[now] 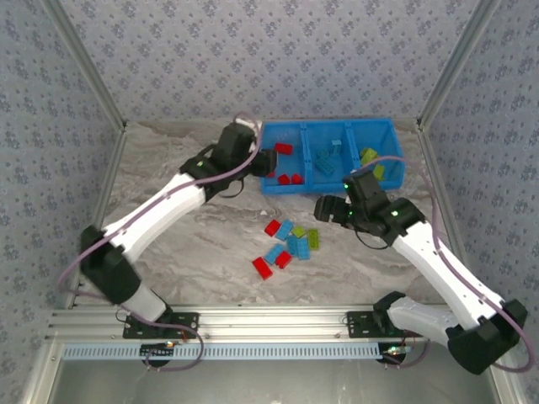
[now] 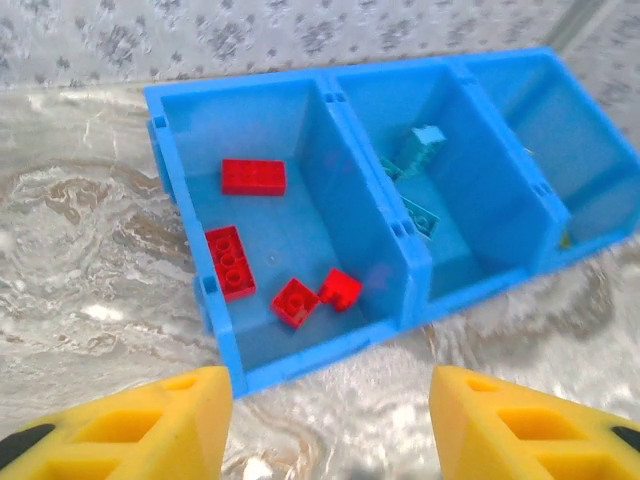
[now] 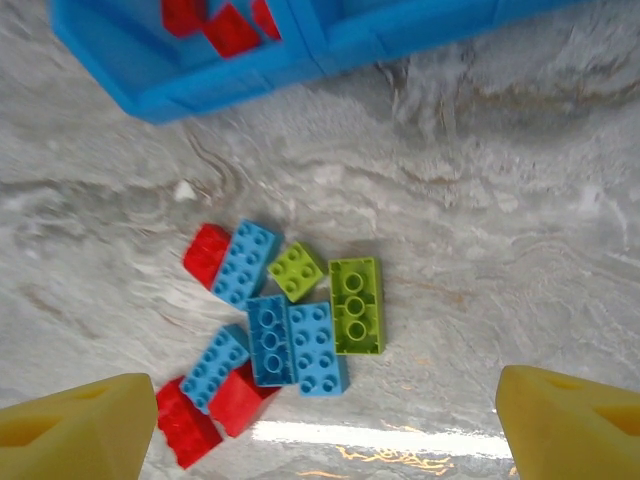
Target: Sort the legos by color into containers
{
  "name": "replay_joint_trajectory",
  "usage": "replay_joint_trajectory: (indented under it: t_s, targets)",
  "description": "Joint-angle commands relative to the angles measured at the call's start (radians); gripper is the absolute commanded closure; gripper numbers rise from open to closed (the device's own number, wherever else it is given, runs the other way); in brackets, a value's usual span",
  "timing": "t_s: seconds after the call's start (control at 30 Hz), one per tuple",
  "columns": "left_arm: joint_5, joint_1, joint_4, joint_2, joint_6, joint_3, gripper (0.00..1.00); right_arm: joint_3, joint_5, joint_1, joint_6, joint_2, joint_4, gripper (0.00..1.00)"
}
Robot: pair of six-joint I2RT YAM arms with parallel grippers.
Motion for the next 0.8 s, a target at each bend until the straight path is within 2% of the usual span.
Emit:
replay_joint_trajectory:
  t_s: [0.0, 0.13, 0.27, 0.37, 0.6, 0.77]
  targets:
    - [0.055, -0.06, 0.08, -0.135, 0.168, -0.157, 0.41, -0.041, 0.003, 0.025, 0.008, 0.076, 0.049, 0.1]
    - [0.094, -0.134, 0.04, -0.288, 0.303, -0.313, 0.31, -0.088, 0.002, 0.055, 0.005, 0.191, 0.104, 0.16]
    - [0.193, -0.154, 0.026, -0.402, 0.324, -0.439, 0.26, -0.134, 0.001, 0.068, 0.027, 0.308, 0.185, 0.29]
    - [0.279, -0.16, 0.049, -0.466, 0.353, -0.521, 0.23, -0.135, -0.005, 0.072, 0.058, 0.379, 0.222, 0.32]
    - [0.402, -0.183, -0.036, -0.503, 0.529, -0.545, 0.14, -0.113, -0.01, 0.074, 0.067, 0.486, 0.292, 0.38]
    - [0.418, -0.187, -0.031, -0.503, 0.581, -0.553, 0.08, -0.115, 0.018, 0.075, 0.08, 0.542, 0.29, 0.51]
